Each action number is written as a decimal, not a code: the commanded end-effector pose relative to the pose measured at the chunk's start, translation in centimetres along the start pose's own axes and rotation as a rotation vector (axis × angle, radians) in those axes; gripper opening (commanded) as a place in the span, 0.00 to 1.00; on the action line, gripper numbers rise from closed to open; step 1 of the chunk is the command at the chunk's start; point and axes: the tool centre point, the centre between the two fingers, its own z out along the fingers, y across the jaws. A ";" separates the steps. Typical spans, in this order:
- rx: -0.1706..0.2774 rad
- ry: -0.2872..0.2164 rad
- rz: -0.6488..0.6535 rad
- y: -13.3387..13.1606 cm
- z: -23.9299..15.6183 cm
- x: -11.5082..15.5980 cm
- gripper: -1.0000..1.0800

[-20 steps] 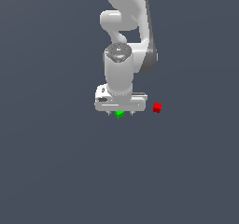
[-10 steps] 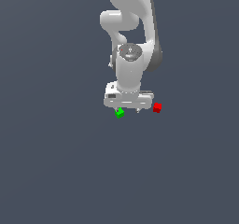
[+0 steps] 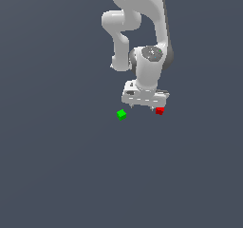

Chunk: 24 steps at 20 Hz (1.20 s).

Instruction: Stack the red cube on top of the green cube.

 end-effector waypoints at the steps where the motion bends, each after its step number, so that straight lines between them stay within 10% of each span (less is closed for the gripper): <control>1: -0.002 0.000 0.024 -1.6 0.8 -1.5 0.96; 24: -0.012 0.001 0.156 -11.4 5.1 -8.2 0.96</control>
